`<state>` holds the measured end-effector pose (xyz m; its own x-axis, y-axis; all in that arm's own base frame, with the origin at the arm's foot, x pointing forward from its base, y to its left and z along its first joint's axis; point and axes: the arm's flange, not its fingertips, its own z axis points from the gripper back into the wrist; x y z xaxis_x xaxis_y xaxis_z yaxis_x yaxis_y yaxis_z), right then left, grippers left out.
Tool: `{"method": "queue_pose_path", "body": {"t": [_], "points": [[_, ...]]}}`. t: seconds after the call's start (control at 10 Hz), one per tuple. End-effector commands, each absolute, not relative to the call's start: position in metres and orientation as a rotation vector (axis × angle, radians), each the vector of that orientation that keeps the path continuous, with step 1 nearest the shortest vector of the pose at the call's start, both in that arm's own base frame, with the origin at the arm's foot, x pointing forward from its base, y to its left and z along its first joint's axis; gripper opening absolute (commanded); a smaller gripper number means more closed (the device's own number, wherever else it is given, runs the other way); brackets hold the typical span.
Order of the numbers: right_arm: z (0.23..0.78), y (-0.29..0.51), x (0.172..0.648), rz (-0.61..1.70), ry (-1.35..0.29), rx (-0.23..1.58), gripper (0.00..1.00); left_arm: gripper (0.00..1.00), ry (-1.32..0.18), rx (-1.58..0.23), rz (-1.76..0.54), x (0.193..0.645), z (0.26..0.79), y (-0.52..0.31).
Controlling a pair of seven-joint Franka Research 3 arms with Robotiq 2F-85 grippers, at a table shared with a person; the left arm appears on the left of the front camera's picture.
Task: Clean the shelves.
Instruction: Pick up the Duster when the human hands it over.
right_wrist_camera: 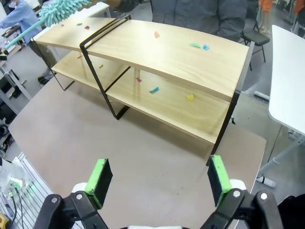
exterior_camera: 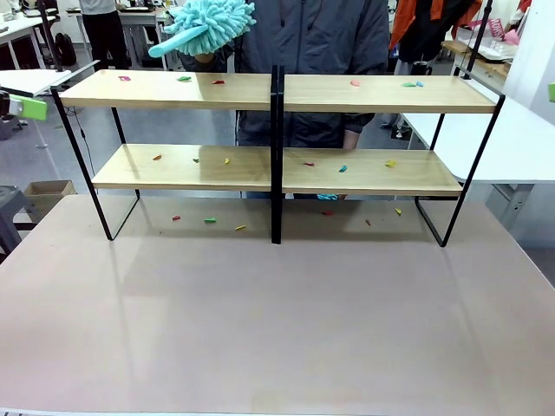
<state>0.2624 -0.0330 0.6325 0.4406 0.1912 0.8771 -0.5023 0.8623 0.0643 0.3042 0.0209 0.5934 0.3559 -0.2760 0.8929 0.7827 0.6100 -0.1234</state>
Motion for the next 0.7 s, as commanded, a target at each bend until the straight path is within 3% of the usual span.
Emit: {"method": "queue_pose_path", "body": {"t": [0.0,0.1,0.4,0.5,0.6], "points": [[0.633,-0.034,0.262,0.44,-1.034,0.34,1.0,1.0,-0.744,-0.843,-0.563,0.358,0.609,0.011],[0.633,-0.034,0.262,0.44,-1.034,0.34,1.0,1.0,-0.674,-0.981,-0.39,0.388,0.618,-0.011],[0.633,-0.034,0.262,0.44,-1.034,0.34,1.0,1.0,-0.343,-1.474,-0.206,0.437,0.608,-0.052],[0.633,-0.034,0.262,0.44,-1.034,0.34,1.0,1.0,-0.607,-1.111,-0.452,0.397,0.605,-0.049],[0.633,-0.034,0.262,0.44,-1.034,0.34,1.0,1.0,-0.518,-1.263,-0.402,0.417,0.607,-0.066]]}}
